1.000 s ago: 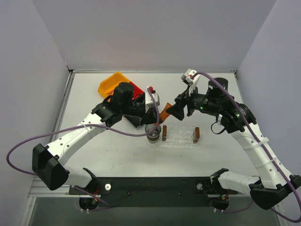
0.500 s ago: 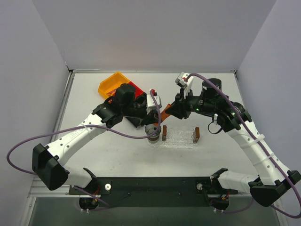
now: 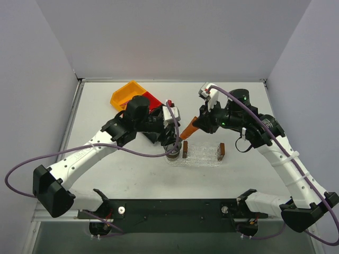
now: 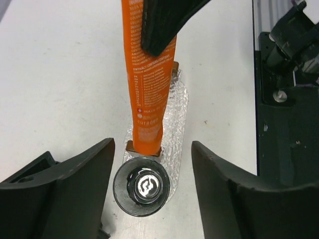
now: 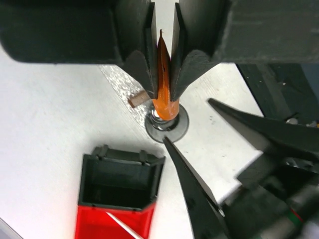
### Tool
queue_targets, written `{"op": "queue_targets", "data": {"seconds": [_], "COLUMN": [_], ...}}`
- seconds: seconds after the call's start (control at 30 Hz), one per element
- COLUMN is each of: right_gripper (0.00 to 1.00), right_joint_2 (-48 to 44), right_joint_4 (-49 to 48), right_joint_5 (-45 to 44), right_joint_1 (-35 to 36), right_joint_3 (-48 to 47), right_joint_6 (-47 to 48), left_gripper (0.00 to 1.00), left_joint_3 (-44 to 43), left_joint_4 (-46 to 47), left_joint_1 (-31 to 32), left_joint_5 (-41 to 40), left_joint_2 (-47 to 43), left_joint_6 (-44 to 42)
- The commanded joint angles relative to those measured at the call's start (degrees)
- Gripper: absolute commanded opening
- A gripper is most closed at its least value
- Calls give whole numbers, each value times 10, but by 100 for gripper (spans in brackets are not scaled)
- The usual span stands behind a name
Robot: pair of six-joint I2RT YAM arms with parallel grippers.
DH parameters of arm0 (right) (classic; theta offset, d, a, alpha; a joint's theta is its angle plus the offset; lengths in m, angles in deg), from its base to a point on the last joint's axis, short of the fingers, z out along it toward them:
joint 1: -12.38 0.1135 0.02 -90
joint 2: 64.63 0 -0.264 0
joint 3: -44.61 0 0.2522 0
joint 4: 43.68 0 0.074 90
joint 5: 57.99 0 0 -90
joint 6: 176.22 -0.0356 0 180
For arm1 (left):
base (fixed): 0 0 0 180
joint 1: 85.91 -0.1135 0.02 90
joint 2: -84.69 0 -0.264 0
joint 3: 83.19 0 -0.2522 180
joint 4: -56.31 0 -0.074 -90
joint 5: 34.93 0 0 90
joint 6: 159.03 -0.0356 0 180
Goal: Prepare toiletry sets of a toothbrush and toothpaste on the tray
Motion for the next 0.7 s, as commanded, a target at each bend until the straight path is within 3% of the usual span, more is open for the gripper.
{"op": "queue_targets", "data": {"seconds": [0.0,0.43,0.67], "right_gripper": [0,0,0], "right_joint_2": [-11,-49,-62], "right_joint_4": [34,76,77], "right_joint_5": [-78,-219,-234], "right_joint_1": [-5,-19,-40], "right_joint_3": [-17,44,102], "right_joint_6": [29,79,89], "left_gripper": [85,87,87], "left_joint_3": [11,91,119], "left_joint_4": [57,38,13], "left_joint_1": [-2,-59,-103], "left_joint_5": [-34,-104,-108], "left_joint_2": [-47,-144,-182], "left_joint_6": [6,-11,-15]}}
